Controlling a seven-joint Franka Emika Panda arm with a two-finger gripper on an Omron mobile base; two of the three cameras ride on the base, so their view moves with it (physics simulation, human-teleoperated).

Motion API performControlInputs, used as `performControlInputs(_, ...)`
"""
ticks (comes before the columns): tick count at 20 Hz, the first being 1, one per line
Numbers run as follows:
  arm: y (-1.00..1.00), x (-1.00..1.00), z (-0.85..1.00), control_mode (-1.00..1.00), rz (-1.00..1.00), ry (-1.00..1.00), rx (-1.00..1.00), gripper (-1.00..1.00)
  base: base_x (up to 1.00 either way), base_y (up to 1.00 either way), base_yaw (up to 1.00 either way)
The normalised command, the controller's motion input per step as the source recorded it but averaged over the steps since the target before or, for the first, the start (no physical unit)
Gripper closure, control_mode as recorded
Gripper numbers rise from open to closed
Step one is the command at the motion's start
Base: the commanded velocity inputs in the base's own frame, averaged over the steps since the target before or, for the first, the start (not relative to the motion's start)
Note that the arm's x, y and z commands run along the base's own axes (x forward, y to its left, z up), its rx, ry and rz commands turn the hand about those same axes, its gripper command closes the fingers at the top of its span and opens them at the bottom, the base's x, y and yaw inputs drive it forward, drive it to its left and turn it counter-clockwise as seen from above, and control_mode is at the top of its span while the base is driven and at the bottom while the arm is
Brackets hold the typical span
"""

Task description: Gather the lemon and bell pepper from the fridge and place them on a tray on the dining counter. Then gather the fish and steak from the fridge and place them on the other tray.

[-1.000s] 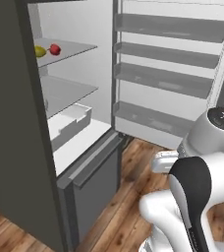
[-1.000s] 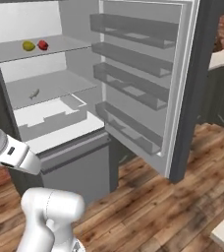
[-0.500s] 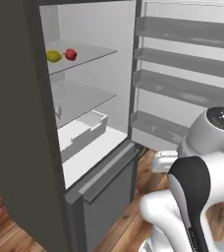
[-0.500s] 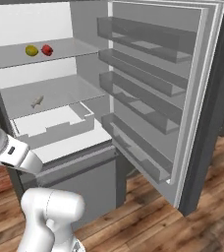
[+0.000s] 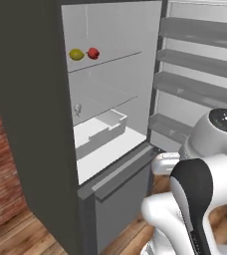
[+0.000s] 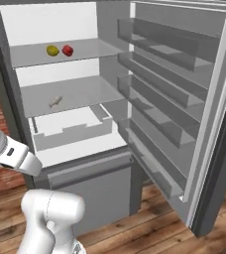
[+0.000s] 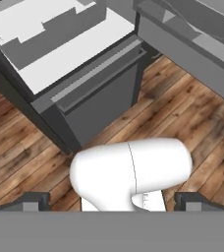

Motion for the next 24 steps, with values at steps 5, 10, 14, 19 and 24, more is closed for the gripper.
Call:
performControlInputs(5,0.0,0.0,0.0,1.0,0.0,0.0,0.0,-1.0,0.45,-0.22,0.25)
performControlInputs(10,0.0,0.0,0.0,1.0,0.0,0.0,0.0,-1.0,0.5,-0.23,0.28)
performControlInputs(14,0.0,0.0,0.0,1.0,0.0,0.0,0.0,-1.0,0.5,-0.19,0.27)
performControlInputs(19,0.0,0.0,0.0,1.0,0.0,0.0,0.0,-1.0,0.38,-0.21,0.28)
performControlInputs(24,0.0,0.0,0.0,1.0,0.0,0.0,0.0,-1.0,0.45,-0.07,0.29)
